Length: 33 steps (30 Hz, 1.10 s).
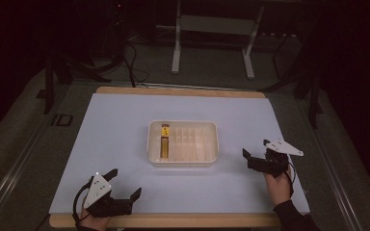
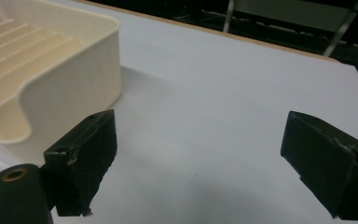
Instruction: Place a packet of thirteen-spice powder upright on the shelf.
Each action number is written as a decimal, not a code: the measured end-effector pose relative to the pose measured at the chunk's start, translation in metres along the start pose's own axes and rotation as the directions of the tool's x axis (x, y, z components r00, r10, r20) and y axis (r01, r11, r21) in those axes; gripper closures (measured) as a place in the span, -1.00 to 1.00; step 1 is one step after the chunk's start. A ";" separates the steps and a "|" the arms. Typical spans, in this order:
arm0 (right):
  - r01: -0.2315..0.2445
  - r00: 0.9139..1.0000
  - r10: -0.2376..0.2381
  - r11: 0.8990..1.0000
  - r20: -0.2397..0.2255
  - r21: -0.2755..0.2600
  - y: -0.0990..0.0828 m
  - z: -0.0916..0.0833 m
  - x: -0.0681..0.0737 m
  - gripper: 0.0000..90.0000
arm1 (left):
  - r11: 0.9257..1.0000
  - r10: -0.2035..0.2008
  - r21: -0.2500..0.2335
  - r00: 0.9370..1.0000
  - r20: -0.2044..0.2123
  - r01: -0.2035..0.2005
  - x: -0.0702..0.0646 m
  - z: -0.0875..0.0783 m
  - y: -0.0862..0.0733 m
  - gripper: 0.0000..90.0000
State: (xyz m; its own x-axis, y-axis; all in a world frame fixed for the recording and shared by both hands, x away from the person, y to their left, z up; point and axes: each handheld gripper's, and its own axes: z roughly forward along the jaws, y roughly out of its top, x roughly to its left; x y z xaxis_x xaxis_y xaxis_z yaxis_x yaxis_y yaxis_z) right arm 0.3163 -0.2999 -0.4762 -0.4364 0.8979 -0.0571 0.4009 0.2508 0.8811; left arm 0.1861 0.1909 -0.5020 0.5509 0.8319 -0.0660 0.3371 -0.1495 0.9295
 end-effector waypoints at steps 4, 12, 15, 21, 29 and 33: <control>-0.002 1.000 0.002 1.000 0.017 -0.001 -0.004 -0.001 -0.001 -0.77 | 1.000 0.004 -0.001 1.000 0.003 -0.004 -0.001 0.000 0.001 -1.00; 0.002 1.000 -0.002 1.000 0.018 -0.024 -0.002 -0.002 -0.001 -0.77 | 1.000 0.008 0.000 1.000 0.010 -0.008 -0.002 0.000 0.001 -1.00; 0.000 1.000 0.000 1.000 0.020 -0.006 -0.003 0.001 -0.001 -0.77 | 1.000 0.010 0.000 1.000 0.012 -0.010 -0.002 0.000 0.001 -1.00; -0.001 1.000 0.001 1.000 0.000 0.003 -0.003 0.003 0.002 -0.77 | 1.000 0.009 -0.005 1.000 0.015 -0.009 -0.003 -0.001 0.002 -1.00; -0.015 0.999 0.015 1.000 -0.031 0.009 -0.004 0.006 0.002 -0.77 | 1.000 0.009 -0.004 1.000 0.021 -0.009 -0.003 0.000 0.002 -1.00; -0.016 0.999 0.016 1.000 -0.034 0.008 -0.004 0.006 0.002 -0.77 | 1.000 0.006 -0.005 1.000 0.021 -0.006 -0.003 0.000 0.002 -1.00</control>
State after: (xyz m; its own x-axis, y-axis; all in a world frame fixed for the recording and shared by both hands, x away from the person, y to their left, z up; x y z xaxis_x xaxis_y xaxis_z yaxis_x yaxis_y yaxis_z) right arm 0.3188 -0.2972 -0.4825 -0.4569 0.8891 -0.0271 0.4140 0.2395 0.8782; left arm 0.1850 0.1880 -0.5001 0.5684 0.8199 -0.0682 0.3301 -0.1514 0.9317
